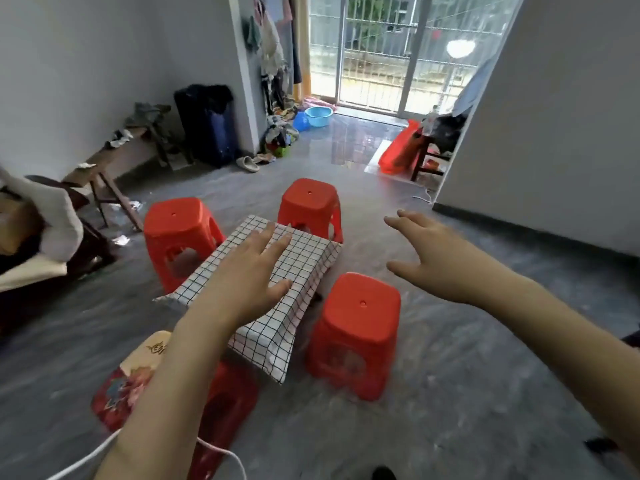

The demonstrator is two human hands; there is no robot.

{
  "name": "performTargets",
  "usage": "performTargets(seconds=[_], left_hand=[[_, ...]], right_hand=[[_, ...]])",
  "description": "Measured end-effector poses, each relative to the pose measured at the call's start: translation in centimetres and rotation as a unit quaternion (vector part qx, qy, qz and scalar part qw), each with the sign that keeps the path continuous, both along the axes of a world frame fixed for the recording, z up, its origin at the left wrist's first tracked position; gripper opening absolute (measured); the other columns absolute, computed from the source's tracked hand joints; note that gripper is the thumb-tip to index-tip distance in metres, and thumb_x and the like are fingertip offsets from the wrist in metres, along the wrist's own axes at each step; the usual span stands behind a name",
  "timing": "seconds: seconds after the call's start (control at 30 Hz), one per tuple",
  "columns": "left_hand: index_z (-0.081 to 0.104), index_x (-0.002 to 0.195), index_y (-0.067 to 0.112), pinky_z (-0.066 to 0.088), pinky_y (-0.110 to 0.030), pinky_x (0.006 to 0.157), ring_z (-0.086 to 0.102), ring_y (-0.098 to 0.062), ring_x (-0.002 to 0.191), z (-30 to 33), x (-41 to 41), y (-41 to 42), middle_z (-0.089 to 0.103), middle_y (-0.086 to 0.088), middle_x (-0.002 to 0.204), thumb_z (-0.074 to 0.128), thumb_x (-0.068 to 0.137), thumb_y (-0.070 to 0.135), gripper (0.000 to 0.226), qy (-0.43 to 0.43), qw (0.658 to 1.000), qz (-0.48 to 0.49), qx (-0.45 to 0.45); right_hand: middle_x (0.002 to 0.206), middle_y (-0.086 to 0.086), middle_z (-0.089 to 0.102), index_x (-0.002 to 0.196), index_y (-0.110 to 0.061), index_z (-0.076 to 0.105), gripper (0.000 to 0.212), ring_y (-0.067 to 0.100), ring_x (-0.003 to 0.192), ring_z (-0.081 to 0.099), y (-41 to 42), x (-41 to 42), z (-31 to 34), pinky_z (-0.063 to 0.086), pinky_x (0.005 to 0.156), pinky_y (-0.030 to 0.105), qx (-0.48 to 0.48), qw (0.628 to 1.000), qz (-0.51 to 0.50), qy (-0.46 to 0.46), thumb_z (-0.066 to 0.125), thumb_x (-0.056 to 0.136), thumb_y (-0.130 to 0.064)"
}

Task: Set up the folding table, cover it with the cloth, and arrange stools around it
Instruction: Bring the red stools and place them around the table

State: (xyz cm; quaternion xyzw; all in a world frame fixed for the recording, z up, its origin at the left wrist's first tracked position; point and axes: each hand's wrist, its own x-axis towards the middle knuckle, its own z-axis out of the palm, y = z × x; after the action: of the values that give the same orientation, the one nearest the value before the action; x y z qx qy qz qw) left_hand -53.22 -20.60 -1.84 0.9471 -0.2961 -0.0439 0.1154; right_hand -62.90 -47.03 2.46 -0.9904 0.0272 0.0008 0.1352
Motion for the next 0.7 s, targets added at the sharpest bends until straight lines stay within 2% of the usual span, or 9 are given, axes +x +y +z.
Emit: performTargets(seconds=[0.17,0.33,0.43,0.53,0.7], left_hand=[[0.012,0.155,0.034,0.010,-0.037,0.120,0.002,-0.020,0.151,0.9,-2.2,-11.3,-0.004,0.003,0.164,0.056,0.093,0.044,0.076,-0.010,0.993,-0.114,0.006],[0.011,0.155,0.035,0.011,-0.045,0.119,-0.001,-0.020,0.151,1.3,-5.6,-24.6,-0.011,0.005,0.163,0.054,0.094,0.046,0.076,-0.021,0.981,-0.191,0.022],[0.010,0.155,0.036,0.014,-0.044,0.121,-0.003,-0.018,0.151,1.4,-7.9,-32.8,-0.012,0.007,0.163,0.054,0.093,0.047,0.076,-0.022,0.970,-0.244,0.006],[0.010,0.155,0.037,0.011,-0.042,0.122,-0.004,-0.017,0.150,1.7,-10.1,-40.4,-0.012,0.007,0.163,0.052,0.094,0.049,0.075,-0.028,0.962,-0.273,-0.010],[0.010,0.155,0.036,0.007,-0.041,0.122,-0.008,-0.015,0.150,2.5,-12.9,-50.0,-0.014,0.006,0.162,0.049,0.096,0.050,0.073,-0.039,0.951,-0.306,-0.012]], right_hand=[[0.160,-0.001,0.019,0.151,-0.027,0.027,0.072,0.016,0.145,0.022,-9.2,-6.9,-0.5,0.028,0.115,0.036,0.017,0.994,-0.110,-0.007,0.061,0.090,-0.042],[0.160,0.000,0.020,0.152,-0.025,0.027,0.072,0.016,0.145,0.021,-19.3,-13.7,-1.0,0.025,0.114,0.032,0.031,0.982,-0.189,-0.002,0.061,0.091,-0.042],[0.160,0.000,0.020,0.151,-0.025,0.027,0.072,0.017,0.146,0.021,-26.1,-17.5,-0.7,0.024,0.116,0.034,0.033,0.972,-0.232,-0.003,0.061,0.090,-0.042],[0.159,0.003,0.022,0.150,-0.023,0.031,0.072,0.021,0.145,0.023,-32.4,-20.6,0.1,0.023,0.117,0.038,0.029,0.964,-0.265,-0.015,0.064,0.088,-0.041],[0.159,0.000,0.020,0.151,-0.025,0.029,0.072,0.020,0.146,0.021,-40.5,-23.7,1.5,0.021,0.117,0.034,0.027,0.959,-0.280,-0.021,0.063,0.089,-0.041]])
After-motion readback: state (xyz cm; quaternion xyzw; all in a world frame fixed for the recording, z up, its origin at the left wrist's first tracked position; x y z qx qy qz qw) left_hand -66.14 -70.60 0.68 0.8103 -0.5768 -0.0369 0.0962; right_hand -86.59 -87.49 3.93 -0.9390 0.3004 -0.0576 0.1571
